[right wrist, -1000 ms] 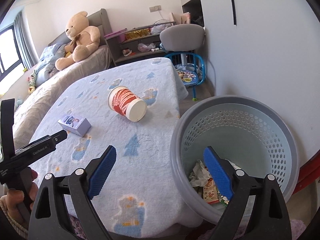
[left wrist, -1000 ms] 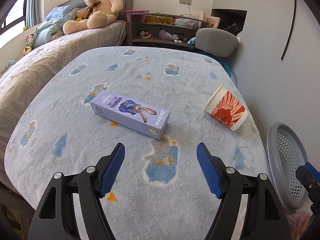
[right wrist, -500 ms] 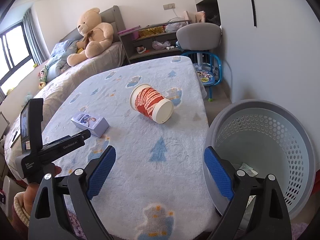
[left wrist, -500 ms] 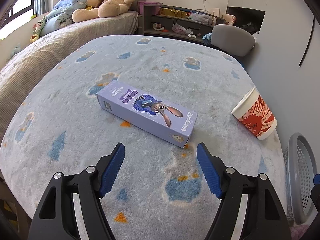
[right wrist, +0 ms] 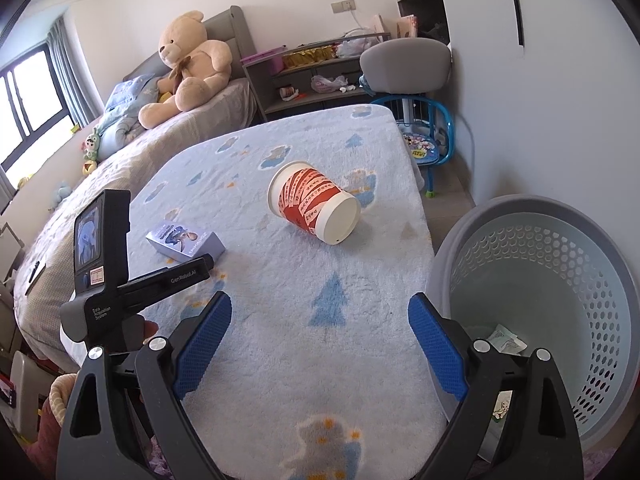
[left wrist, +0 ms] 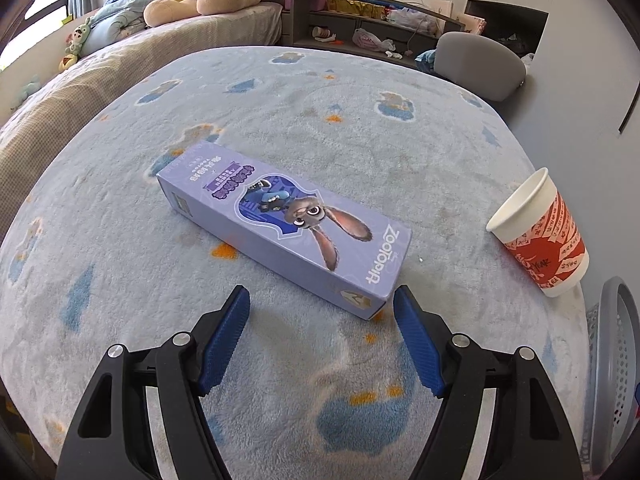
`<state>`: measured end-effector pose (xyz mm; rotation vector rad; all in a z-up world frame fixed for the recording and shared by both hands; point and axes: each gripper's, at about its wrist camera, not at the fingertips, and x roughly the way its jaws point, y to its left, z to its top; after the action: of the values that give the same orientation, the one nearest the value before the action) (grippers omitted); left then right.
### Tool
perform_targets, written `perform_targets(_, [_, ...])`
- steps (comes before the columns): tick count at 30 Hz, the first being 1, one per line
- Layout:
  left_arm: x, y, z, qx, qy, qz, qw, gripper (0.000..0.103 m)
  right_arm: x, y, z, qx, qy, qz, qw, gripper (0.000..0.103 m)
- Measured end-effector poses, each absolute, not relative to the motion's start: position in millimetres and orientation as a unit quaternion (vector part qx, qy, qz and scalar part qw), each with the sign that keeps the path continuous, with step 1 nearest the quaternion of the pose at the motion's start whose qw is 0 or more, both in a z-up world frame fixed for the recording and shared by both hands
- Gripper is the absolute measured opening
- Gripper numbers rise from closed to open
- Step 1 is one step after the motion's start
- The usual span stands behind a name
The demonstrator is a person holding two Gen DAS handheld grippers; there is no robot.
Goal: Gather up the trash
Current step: 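Move both open grippers back from the basket toward the bed, then grasp the purple Zootopia box with the left gripper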
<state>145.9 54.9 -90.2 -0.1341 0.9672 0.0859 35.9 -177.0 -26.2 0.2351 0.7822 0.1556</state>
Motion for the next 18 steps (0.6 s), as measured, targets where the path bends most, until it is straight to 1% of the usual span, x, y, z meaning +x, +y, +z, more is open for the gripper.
perform_targets(18, [120,113,-77,-0.089,0.451,0.094,0.883,0.071,35,-167,-24,0.113,0.371,0.089,0.917,0.088])
